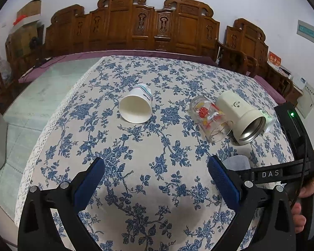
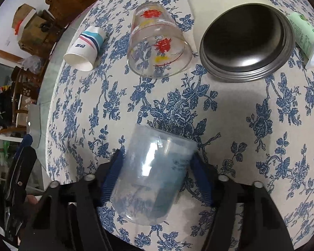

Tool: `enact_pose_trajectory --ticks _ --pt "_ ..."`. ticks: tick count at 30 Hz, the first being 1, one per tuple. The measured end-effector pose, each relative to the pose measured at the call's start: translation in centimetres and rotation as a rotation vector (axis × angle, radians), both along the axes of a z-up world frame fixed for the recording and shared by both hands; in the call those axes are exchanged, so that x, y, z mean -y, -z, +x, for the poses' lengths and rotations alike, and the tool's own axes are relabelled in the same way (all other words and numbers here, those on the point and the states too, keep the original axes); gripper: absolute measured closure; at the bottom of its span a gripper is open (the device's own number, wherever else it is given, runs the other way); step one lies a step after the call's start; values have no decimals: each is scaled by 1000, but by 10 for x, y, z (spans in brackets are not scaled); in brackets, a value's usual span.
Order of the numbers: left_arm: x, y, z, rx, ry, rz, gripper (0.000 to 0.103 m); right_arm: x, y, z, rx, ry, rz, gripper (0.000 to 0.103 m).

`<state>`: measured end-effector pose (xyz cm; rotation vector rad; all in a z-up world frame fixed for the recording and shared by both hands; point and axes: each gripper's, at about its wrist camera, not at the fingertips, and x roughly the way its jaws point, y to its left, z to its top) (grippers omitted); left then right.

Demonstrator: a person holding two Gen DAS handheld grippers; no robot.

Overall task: Flip cup upside down
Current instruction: 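Rotate the clear cup in the right tool so its base faces up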

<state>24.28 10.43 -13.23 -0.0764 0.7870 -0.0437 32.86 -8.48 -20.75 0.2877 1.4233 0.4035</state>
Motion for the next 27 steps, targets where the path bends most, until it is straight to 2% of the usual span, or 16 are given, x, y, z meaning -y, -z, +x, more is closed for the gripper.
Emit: enact_pose_trajectory --ticks 5,15,22,27 --pt "1 0 0 -3 -4 5 8 7 -4 -4 48 -19 10 42" --pt "5 3 2 -10 3 3 8 26 -28 -20 392 -61 -92 43" --pt "7 5 3 -17 12 6 8 31 -31 -17 580 -38 -190 44" --pt "9 6 3 -19 16 5 8 22 -29 -34 691 -66 -292 44"
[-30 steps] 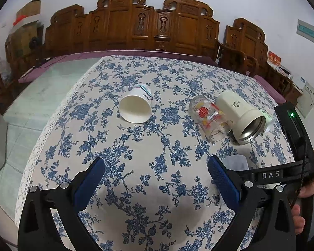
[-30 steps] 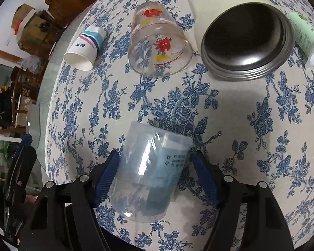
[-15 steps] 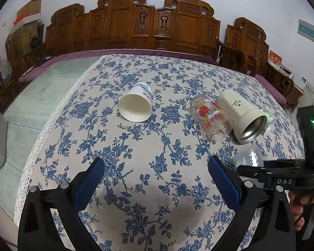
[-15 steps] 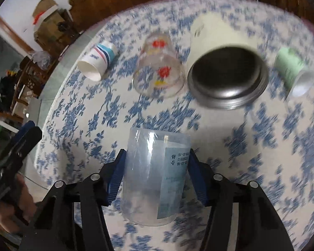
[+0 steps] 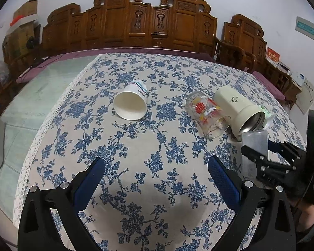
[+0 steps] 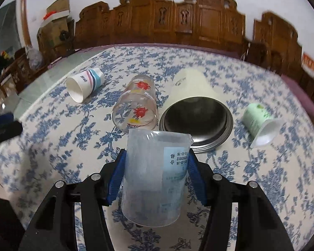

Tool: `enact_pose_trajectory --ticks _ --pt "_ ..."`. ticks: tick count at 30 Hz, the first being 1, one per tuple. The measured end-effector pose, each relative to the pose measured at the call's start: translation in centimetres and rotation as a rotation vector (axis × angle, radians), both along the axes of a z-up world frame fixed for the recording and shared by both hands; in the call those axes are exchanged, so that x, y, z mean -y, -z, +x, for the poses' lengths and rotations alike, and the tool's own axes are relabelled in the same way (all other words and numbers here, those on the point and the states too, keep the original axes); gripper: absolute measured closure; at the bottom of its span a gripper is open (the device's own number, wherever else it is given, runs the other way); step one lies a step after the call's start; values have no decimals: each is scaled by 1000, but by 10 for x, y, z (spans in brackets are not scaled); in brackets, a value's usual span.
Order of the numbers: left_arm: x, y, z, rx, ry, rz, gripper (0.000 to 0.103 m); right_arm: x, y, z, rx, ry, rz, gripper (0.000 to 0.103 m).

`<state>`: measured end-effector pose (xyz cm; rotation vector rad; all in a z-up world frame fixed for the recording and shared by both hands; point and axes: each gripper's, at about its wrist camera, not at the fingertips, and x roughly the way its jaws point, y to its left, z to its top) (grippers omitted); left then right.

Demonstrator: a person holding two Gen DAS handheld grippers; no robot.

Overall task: Flip cup upside down
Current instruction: 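Rotate the clear cup in the right tool so its base faces up, then lower the inverted clear cup onto the tablecloth and open the right tool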

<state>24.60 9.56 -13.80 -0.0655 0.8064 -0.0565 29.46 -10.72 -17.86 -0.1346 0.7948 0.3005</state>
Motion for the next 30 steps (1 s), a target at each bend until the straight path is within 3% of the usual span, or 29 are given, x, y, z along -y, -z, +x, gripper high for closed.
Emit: enact_pose_trajectory --ticks 8,21,30 --pt "1 0 -1 2 1 -1 8 -4 0 -34 95 -3 -55 44" --pt "6 0 -1 5 13 5 8 12 -1 -52 37 18 19 43" --pt "16 0 -7 8 25 26 8 25 -8 -56 18 35 85 23"
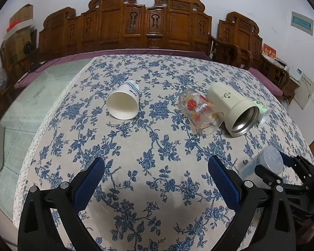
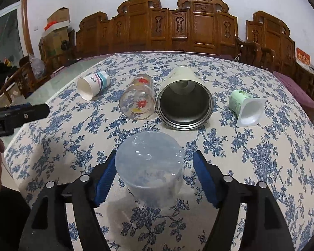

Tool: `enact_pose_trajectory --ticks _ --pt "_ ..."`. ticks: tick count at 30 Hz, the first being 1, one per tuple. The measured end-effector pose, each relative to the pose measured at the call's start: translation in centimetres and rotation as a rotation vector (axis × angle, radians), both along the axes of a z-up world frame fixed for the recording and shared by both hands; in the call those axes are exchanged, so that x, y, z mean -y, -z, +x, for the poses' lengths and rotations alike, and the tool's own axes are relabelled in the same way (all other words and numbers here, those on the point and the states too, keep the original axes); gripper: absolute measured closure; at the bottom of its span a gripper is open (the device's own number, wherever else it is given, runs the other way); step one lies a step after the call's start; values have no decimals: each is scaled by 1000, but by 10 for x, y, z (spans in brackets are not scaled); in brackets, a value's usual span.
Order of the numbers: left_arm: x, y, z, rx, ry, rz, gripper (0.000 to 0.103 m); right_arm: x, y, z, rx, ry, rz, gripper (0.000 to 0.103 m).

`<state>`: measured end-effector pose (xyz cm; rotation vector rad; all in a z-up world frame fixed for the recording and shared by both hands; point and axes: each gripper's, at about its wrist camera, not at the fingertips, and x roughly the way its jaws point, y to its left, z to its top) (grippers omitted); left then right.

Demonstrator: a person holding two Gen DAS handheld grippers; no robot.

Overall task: Flip cup upside down
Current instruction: 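Lower the inverted clear cup onto the tablecloth and open the right tool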

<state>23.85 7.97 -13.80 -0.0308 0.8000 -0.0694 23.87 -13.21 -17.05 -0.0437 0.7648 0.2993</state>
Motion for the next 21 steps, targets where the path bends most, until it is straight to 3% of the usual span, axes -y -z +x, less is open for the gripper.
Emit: enact_pose_trajectory --ticks 11,21 --pt "35 11 -18 -35 41 54 8 28 -16 -27 0 41 16 3" --pt "62 -3 -55 -34 53 63 8 54 -37 -58 -11 75 48 3"
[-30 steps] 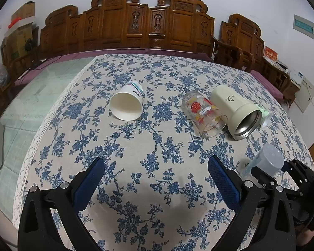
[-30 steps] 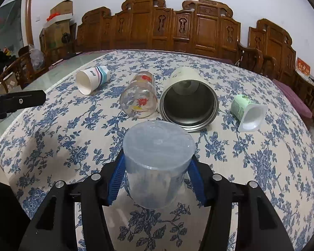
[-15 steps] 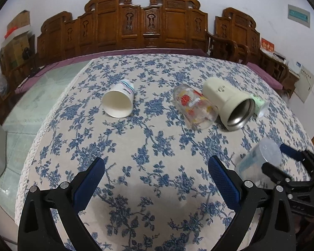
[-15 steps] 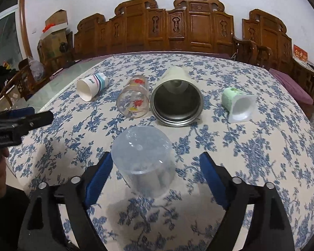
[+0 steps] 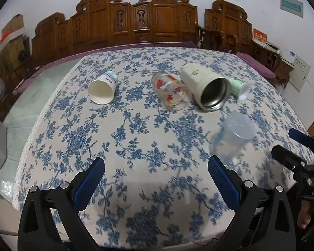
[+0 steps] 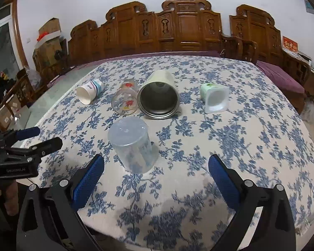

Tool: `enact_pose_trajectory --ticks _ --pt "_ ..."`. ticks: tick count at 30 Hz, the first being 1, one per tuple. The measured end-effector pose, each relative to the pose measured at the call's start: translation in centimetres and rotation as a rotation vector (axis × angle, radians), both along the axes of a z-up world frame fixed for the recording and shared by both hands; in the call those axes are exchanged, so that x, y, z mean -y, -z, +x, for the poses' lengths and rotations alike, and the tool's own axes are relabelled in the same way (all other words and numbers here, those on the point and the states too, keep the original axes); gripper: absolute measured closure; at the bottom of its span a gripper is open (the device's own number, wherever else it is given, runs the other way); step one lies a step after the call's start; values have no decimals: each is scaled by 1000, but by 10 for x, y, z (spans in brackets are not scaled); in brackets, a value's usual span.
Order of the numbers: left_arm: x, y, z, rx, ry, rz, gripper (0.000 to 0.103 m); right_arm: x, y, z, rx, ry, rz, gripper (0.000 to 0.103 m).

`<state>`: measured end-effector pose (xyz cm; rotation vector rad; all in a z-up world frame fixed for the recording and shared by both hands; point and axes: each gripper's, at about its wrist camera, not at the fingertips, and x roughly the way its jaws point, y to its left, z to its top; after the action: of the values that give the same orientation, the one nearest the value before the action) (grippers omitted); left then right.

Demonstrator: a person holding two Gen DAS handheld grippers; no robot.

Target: Flip cup upside down

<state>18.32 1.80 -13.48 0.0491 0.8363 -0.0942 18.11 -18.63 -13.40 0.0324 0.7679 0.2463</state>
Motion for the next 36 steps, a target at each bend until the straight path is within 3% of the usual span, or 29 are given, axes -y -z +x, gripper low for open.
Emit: enact_pose_trajectory --ticks 5,12,24,36 --pt "8 -19 -24 24 0 -17 8 15 -21 -24 29 21 7 3" --pt "21 -56 -63 102 2 24 8 30 -56 -59 103 32 36 3" --pt "26 -127 -132 281 -56 5 8 31 -134 -127 316 16 55 3" --pt "27 -153 -166 375 -65 -1 8 30 -156 -148 364 24 66 3"
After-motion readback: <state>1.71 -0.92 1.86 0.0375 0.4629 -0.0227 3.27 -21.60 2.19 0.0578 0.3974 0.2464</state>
